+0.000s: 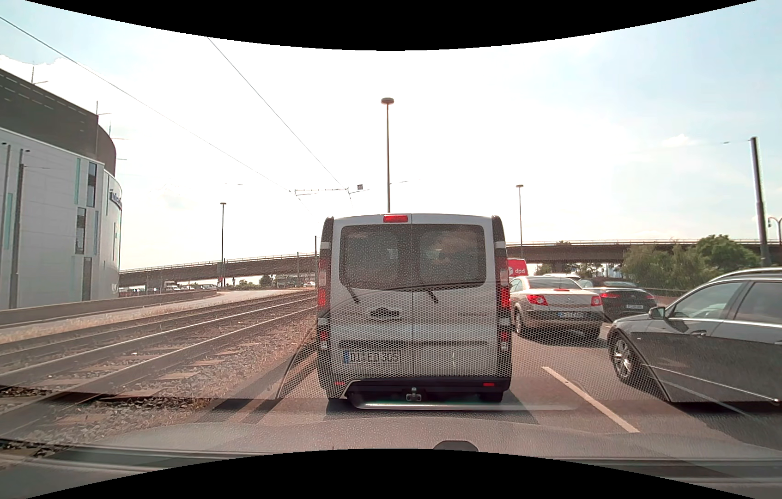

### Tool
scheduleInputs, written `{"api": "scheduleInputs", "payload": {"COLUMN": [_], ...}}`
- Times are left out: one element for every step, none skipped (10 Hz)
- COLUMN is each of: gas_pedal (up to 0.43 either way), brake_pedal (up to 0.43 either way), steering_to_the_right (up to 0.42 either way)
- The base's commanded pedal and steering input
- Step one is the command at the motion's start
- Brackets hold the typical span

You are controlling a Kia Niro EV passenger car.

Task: Follow the waypoints while adhering to traffic rules and regulations

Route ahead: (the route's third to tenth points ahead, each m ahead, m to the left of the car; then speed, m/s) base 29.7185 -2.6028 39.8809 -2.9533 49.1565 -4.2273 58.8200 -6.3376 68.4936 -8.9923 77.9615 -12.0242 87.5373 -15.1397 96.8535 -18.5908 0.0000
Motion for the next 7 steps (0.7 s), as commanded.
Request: {"api": "scheduleInputs", "payload": {"gas_pedal": [0.000, 0.000, 0.000, 0.000, 0.000, 0.000, 0.000], "brake_pedal": [0.250, 0.250, 0.244, 0.244, 0.250, 0.250, 0.250], "steering_to_the_right": [-0.007, -0.007, -0.007, -0.007, -0.007, -0.007, -0.007]}}
